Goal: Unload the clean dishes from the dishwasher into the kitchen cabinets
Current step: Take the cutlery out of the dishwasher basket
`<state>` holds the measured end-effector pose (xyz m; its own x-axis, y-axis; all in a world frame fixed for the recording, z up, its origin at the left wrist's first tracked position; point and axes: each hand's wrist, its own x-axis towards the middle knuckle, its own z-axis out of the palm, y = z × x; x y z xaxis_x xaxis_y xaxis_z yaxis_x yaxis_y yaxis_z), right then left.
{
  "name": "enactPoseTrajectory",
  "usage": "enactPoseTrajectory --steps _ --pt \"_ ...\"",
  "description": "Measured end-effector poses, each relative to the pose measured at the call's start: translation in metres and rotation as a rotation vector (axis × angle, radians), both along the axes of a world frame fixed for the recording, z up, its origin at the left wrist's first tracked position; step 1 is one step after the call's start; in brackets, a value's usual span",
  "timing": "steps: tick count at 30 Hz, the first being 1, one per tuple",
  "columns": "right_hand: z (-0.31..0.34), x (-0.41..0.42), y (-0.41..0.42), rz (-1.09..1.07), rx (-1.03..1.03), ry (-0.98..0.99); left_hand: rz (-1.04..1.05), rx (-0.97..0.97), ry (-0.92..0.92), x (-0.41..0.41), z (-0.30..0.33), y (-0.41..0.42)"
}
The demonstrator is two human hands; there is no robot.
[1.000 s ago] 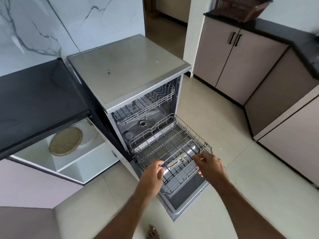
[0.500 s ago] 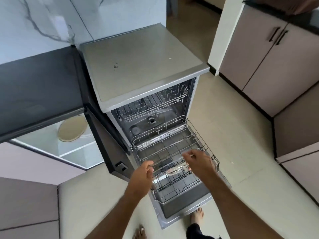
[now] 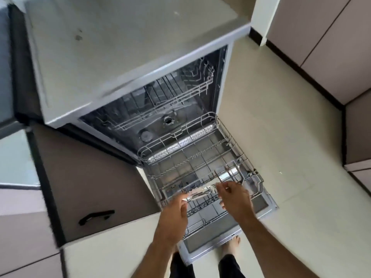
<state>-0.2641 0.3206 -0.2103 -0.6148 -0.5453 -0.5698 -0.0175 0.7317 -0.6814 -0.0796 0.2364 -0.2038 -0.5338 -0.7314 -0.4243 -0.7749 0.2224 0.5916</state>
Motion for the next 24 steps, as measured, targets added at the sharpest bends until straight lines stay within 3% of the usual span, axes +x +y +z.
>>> enactPoseTrajectory --steps 7,15,24 --pt "-0.122 0.030 0.013 -0.112 0.133 -0.126 -0.048 0.081 -0.076 -0.013 -0.125 -0.023" --pt "-0.202 0.059 -0.020 -0.320 0.183 -0.250 -0.156 0.118 -0.120 -0.032 -0.229 -0.038" --pt "-0.269 0.072 -0.047 -0.505 0.265 -0.181 -0.327 -0.056 -0.218 -0.049 -0.311 -0.053"
